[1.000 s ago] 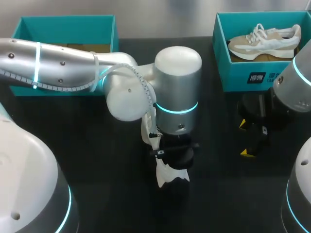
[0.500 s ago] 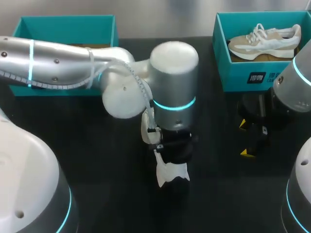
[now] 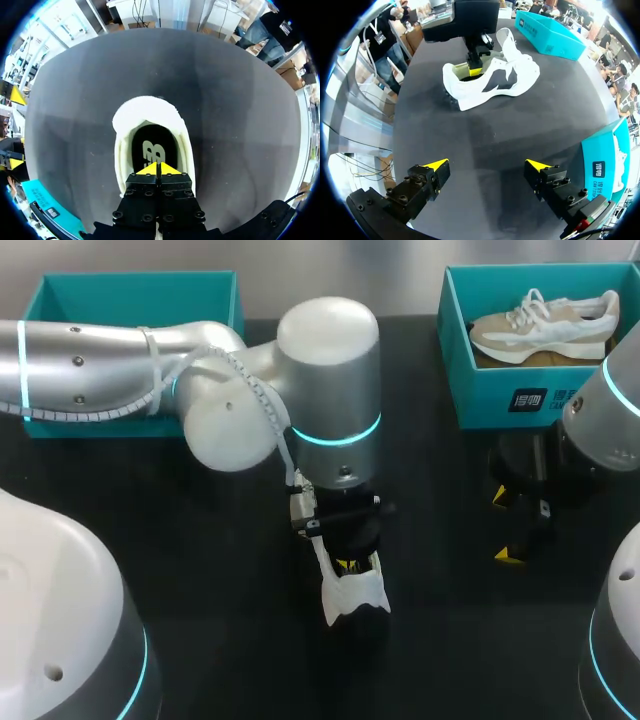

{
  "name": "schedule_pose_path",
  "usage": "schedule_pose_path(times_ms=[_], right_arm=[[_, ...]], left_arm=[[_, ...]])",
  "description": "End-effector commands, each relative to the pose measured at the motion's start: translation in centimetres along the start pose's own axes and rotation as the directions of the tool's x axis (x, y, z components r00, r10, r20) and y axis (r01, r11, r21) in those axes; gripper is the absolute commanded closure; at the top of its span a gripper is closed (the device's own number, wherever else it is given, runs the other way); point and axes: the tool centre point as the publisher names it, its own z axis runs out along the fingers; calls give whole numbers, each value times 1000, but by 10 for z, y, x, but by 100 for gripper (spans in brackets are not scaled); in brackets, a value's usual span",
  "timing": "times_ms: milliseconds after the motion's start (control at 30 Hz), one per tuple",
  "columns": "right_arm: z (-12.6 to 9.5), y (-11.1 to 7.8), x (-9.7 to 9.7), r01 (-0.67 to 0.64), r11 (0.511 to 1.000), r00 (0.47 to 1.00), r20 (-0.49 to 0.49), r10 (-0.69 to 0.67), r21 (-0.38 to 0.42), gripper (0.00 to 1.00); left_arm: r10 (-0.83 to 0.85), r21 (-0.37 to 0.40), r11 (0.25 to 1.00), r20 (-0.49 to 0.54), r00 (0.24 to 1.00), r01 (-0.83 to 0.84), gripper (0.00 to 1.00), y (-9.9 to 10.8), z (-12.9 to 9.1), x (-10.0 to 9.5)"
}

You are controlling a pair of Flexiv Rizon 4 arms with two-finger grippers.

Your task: Take the shoe out of the shoebox, open the shoe tongue, remove and reinsert the insole, then place the shoe into the shoebox

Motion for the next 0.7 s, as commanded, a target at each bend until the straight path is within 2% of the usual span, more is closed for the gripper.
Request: schedule_pose_path(times_ms=[33, 133, 500, 533, 600, 700], right_arm=[[1, 0, 1, -1, 1000, 1000, 3, 1, 2, 0], [1, 0, 1, -1, 1000, 1000, 3, 1, 2, 0], [1, 0, 1, -1, 1000, 1000, 3, 1, 2, 0], [1, 0, 1, -1, 1000, 1000, 3, 1, 2, 0], [1, 0, 1, -1, 1000, 1000, 3, 1, 2, 0], [1, 0, 1, -1, 1000, 1000, 3, 1, 2, 0]], left_arm=[[-16, -43, 999, -25, 1000, 15, 100, -3, 9, -9], [-29, -80, 996, -26, 999, 27, 100, -1, 10, -4], [-61, -90, 994, -19, 998, 59, 100, 10, -3, 7], [-66, -91, 994, -22, 998, 63, 98, 11, -4, 8], [-70, -92, 993, -24, 997, 68, 89, 13, -4, 9], [-79, -93, 993, -31, 996, 76, 83, 17, -3, 9]])
